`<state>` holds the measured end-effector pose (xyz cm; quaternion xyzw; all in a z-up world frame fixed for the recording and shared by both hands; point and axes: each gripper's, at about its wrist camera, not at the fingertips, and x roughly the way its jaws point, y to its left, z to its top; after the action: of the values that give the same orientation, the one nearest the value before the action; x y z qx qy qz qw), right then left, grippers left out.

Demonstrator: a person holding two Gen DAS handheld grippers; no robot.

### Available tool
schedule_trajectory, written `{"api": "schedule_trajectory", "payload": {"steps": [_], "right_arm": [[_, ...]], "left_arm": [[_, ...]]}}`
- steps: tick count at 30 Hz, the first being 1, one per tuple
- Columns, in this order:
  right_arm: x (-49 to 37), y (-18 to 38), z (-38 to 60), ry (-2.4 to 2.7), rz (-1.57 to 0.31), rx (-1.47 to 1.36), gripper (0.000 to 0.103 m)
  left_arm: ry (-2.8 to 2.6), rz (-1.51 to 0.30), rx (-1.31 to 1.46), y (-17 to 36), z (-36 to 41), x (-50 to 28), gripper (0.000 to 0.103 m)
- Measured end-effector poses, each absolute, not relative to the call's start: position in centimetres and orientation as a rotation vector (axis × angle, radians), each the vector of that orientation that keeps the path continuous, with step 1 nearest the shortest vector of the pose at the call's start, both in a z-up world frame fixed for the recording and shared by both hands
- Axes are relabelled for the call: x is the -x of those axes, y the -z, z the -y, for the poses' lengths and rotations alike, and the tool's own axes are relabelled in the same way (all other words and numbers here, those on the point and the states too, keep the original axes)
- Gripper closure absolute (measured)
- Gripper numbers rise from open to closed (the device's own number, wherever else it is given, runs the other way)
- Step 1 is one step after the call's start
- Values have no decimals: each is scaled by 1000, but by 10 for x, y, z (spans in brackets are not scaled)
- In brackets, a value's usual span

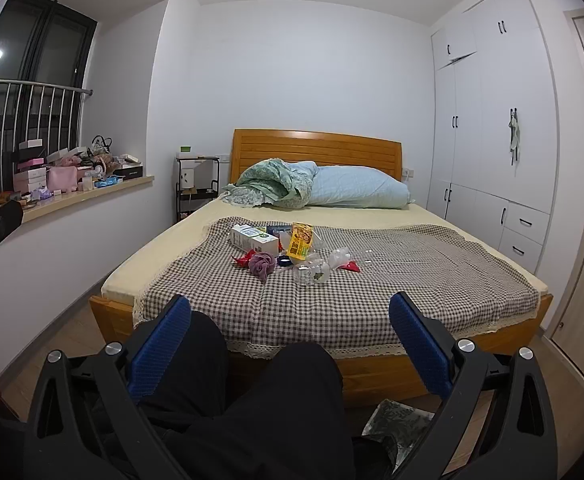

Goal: Collect trash

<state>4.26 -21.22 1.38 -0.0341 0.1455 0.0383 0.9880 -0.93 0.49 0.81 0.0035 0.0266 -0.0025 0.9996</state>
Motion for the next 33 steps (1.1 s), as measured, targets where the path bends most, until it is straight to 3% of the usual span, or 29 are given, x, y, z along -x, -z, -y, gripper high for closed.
{"api": "schedule_trajectory", "payload": {"steps": [33], "right_arm": [[-44,-10,212,-82,-296,67,8]], "left_arm": [[11,-59,-43,-7,4,10,7]]}}
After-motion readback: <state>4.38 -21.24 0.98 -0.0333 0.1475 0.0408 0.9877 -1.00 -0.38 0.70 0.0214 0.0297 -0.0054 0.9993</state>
